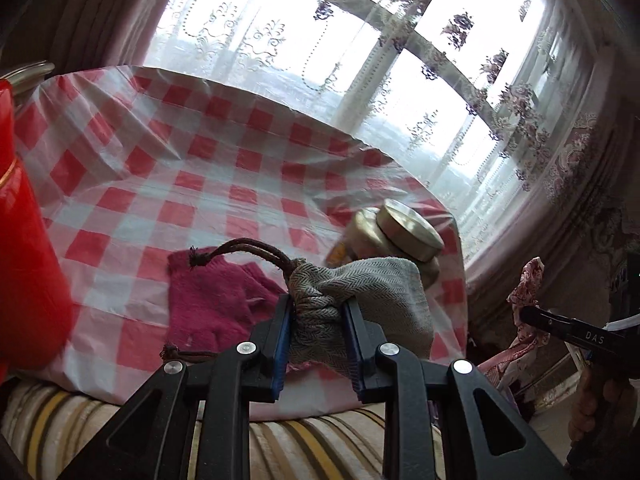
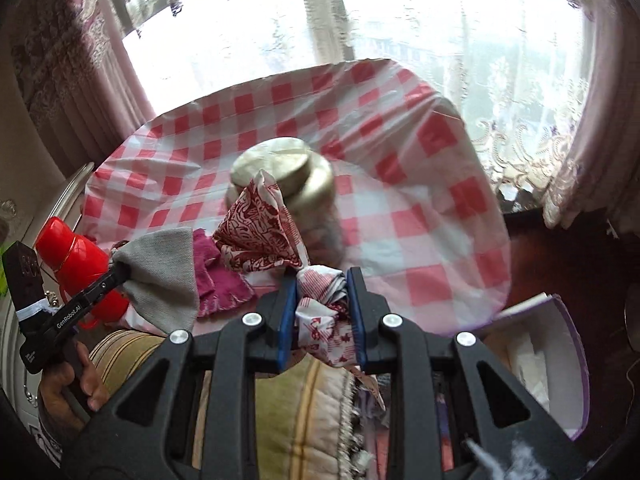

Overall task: Organize soft objects
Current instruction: 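Carry the pouch and patterned cloth into the box and open both tools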

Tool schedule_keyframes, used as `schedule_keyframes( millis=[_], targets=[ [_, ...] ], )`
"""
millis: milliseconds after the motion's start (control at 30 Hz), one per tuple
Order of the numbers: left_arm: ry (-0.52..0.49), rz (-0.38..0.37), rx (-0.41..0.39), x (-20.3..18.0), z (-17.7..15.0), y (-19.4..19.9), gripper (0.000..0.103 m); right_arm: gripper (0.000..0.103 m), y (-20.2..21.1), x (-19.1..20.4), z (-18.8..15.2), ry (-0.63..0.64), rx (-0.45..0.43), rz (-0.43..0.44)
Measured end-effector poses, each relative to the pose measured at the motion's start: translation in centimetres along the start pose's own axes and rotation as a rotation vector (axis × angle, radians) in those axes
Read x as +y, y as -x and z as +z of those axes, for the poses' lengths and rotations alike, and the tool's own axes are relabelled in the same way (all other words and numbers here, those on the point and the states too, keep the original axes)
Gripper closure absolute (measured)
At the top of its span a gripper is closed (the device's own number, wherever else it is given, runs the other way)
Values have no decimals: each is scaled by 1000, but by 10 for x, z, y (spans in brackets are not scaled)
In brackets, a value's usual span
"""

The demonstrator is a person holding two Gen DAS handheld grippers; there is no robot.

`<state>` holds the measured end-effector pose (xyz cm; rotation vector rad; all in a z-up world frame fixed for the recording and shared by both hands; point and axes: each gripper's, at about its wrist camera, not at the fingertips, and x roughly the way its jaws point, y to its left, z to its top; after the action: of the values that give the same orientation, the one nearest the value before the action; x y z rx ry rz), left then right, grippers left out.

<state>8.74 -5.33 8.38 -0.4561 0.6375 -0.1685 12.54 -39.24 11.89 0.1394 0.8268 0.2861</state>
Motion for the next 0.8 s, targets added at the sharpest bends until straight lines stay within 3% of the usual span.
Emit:
schedule_keyframes(
  millis=[267,467,800],
  targets=[
    [-89,-167,224,-100,-39,-39,77,75,52,-101,-51,-172,-9,-104],
    [-237,-226,375,-175,-76,-66,77,75,74,-159,-85,-289,-25,-143],
    [-651,-279,662,-260,-148,-118,77,75,93,-216,-119,-404,-58,-154]
  ],
)
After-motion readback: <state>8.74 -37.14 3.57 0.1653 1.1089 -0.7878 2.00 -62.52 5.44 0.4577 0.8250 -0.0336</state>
